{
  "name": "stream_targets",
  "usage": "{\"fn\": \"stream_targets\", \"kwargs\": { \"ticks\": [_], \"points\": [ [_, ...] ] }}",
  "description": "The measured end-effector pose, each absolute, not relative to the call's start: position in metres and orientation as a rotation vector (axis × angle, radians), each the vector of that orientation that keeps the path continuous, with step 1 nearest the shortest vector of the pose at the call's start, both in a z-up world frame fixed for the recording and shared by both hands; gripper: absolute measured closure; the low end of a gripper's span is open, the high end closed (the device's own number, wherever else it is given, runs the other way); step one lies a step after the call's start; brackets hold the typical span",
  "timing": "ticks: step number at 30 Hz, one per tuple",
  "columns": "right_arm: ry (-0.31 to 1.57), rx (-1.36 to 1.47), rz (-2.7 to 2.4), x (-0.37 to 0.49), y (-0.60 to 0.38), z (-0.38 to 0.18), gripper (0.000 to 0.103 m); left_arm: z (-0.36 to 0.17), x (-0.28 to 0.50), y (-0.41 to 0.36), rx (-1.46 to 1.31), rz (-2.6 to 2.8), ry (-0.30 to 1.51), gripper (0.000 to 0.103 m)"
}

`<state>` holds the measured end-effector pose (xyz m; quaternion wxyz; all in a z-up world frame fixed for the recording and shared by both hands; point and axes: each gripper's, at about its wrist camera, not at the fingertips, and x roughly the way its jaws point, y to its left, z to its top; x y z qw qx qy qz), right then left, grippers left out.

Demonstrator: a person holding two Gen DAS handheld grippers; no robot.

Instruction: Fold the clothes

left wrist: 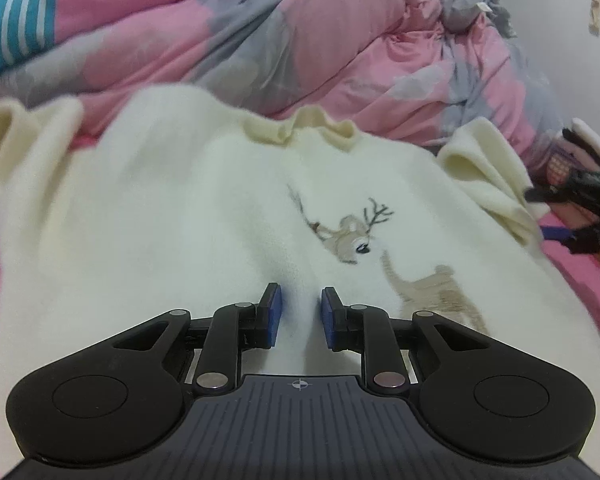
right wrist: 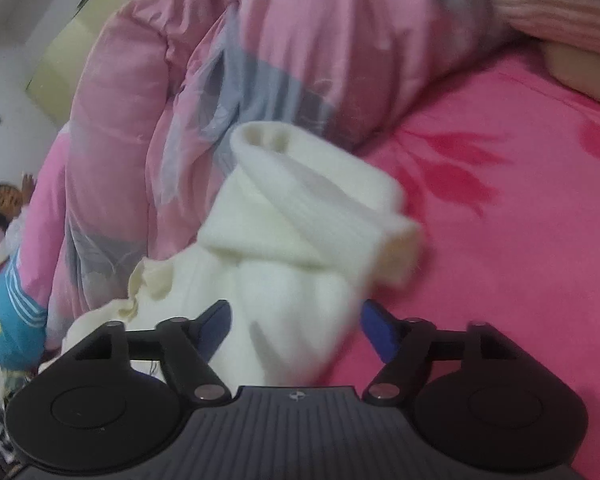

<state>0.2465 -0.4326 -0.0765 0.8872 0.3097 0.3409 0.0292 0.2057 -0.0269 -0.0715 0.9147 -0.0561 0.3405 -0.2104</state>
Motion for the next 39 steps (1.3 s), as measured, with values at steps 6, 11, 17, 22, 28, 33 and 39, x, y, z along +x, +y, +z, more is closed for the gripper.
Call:
{"fn": "stream_targets", "kwargs": {
  "ticks": [6, 11, 17, 22, 28, 33, 39],
  "points": [
    [0.707, 0.483, 0.053, 0.277, -0.408, -0.081, 0.079, -0.078, 0.206, -0.013, -0.221, -0.464, 0.679, 0.080],
    [0.519, 0.494, -0.121, 0.219, -0.418, -0.069, 0.083, -0.081, 0.209, -0.006, -0.288, -0.478, 0.680, 0.080],
    [0.537, 0.591, -0.301, 0.204, -0.432, -0.106, 0.084, -0.081, 0.210, -0.006, -0.289, -0.479, 0.680, 0.080],
    [0.565, 0.540, -0.313, 0.195, -0.434, -0.098, 0.057, -0.082, 0.211, -0.005, -0.299, -0.482, 0.680, 0.080],
    [0.574, 0.572, -0.383, 0.158, -0.473, -0.063, 0.036, -0.083, 0.211, -0.004, -0.304, -0.484, 0.680, 0.080],
    [0.549, 0.412, -0.256, 0.158, -0.435, -0.027, 0.051, -0.083, 0.212, -0.002, -0.309, -0.484, 0.681, 0.080],
    [0.620, 0.069, 0.176, 0.228, -0.294, -0.024, 0.057, -0.084, 0.213, 0.000, -0.326, -0.486, 0.683, 0.080]
  ]
}}
